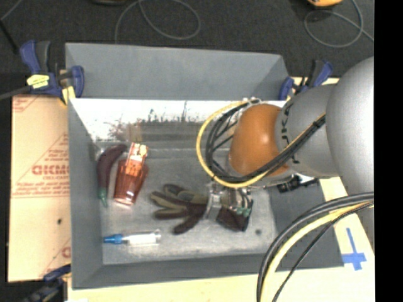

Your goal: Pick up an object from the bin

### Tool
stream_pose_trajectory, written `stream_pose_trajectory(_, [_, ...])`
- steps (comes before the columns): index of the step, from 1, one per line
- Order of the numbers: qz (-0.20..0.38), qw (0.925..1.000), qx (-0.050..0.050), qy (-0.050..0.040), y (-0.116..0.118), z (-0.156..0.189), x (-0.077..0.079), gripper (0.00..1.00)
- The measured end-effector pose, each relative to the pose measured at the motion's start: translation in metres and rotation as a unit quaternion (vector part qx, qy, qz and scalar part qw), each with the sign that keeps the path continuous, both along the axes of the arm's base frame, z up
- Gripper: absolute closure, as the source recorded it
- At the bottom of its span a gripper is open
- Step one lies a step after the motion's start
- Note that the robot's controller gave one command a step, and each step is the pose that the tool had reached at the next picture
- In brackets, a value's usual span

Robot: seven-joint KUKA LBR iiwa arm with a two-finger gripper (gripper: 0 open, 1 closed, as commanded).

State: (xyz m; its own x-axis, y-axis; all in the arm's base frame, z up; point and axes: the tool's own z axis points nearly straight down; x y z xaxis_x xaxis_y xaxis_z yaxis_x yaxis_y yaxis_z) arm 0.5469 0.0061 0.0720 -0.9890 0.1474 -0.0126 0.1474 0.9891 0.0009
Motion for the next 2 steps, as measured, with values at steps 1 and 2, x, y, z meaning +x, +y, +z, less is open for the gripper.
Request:
stream_pose_trajectory(1, [0.0,1.0,0.0,-0.0004,-0.0001,0.001,0.0,1.0])
stream_pose_trajectory(2, [0.001,1.0,0.0,-0.0019,-0.0003,0.0039,0.0004,1.0])
